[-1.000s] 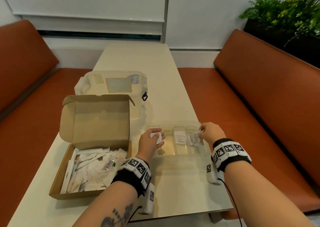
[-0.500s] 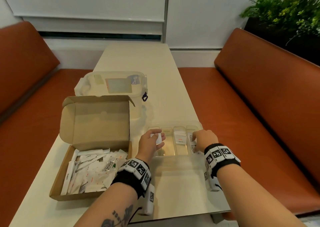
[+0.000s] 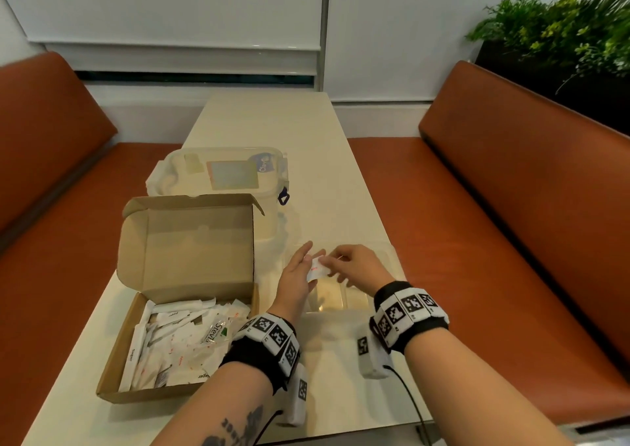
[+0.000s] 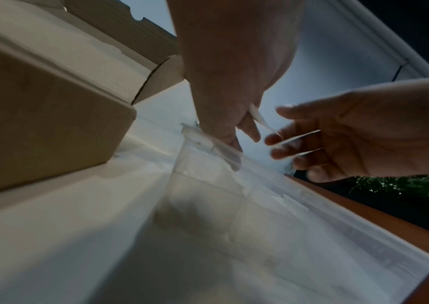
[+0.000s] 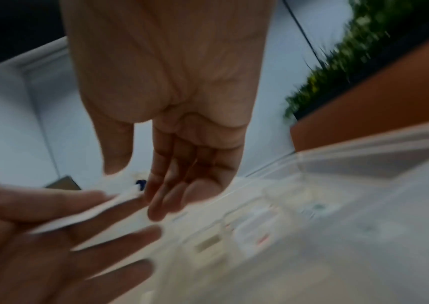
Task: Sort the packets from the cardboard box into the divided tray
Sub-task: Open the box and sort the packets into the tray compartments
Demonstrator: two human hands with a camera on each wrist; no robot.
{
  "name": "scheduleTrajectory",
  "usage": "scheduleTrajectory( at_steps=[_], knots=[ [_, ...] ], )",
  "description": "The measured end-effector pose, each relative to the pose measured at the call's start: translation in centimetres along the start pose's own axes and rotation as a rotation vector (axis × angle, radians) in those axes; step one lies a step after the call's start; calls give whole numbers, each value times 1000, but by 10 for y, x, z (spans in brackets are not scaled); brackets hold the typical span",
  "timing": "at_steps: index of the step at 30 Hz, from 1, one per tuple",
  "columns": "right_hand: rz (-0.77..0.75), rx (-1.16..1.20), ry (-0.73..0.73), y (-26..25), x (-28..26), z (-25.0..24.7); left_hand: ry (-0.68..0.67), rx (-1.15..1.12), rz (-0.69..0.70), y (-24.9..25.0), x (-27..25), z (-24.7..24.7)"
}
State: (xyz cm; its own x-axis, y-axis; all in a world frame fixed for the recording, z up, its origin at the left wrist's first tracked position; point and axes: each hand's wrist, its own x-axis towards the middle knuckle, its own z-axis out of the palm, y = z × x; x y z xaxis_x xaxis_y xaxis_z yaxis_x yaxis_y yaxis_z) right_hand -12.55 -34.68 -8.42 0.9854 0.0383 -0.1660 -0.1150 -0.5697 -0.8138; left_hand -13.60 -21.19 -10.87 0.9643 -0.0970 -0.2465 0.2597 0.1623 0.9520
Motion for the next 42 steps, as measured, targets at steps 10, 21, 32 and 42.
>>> scheduleTrajectory(
  at_steps=[10,21,32,42],
  knots=[
    [-81,41,19,-8,11,-1,179,381,214,3,-4,-12],
    [-31,-8,163,2,13,-6,300,523,233,3,-7,-16],
    [156,-727,-2,14,22,-15,317,760,62,-18,5,-32],
    [167,-956,-140,3,23,-10,310,835,51,-16,7,-38]
  ],
)
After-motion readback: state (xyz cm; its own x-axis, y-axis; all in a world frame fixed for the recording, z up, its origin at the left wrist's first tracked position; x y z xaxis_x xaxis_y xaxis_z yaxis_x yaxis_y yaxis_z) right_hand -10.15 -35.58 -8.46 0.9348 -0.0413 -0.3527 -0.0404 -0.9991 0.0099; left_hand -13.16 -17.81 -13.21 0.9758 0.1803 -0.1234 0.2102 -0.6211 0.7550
